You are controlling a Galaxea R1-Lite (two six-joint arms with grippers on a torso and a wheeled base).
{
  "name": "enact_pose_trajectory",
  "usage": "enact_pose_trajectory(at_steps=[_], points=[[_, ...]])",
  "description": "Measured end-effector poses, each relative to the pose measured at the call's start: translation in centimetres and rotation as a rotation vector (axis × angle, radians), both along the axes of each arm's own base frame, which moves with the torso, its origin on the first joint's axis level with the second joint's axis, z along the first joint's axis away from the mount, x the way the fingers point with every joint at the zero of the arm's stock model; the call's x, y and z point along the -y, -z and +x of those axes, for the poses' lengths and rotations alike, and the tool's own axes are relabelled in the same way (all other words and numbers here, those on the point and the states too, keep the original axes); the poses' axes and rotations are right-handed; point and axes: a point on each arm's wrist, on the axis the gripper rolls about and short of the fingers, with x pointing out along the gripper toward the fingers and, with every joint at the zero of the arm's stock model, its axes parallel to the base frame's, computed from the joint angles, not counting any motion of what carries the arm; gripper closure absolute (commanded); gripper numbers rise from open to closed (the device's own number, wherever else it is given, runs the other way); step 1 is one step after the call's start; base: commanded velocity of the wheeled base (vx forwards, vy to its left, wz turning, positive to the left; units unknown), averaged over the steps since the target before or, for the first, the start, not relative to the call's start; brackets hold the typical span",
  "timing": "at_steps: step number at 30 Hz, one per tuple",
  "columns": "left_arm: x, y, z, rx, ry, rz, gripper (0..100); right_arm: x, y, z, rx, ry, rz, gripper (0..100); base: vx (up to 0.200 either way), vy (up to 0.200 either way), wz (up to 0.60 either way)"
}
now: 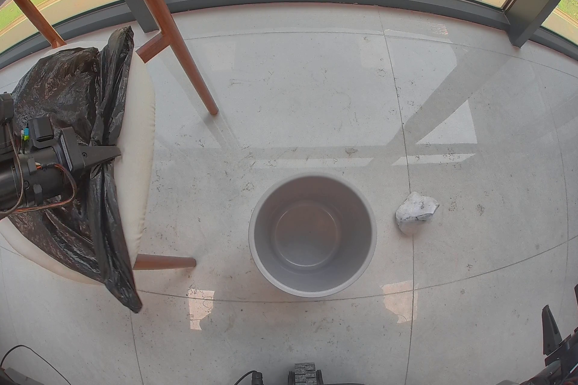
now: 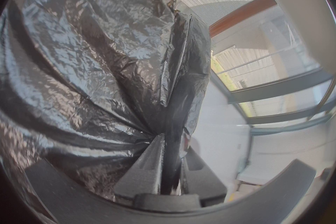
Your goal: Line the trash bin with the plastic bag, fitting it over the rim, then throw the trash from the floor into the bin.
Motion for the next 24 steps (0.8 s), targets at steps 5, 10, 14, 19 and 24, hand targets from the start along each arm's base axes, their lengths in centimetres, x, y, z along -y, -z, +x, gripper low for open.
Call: enact_pose_trajectory(at_steps=[5,10,14,19,24], points=[[-0.2,-0.8,0.5,-0.013,0.093,-0.161,100,0.0,0.0,0.0,0.000,0.000,0.000,0,0.000,0.000,0.00],[-0.5,-1.7,0.5,0.042,0.122,-0.201,100,0.0,0.0,0.0,0.000,0.001,0.000,0,0.000,0.000,0.00],[-0.5,-2.4,-0.2,0.063,0.169,-0.221,100,0.0,0.0,0.0,0.000,0.001,0.000,0,0.000,0.000,0.00],[-0.2,-3.7,-2.0,0.053,0.272,-0.306,100,0.0,0.0,0.0,0.000,0.001,0.000,0,0.000,0.000,0.00],[0.3,-5.4,-5.0,0.023,0.420,-0.402,100,0.0,0.0,0.0,0.000,0.001,0.000,0,0.000,0.000,0.00]])
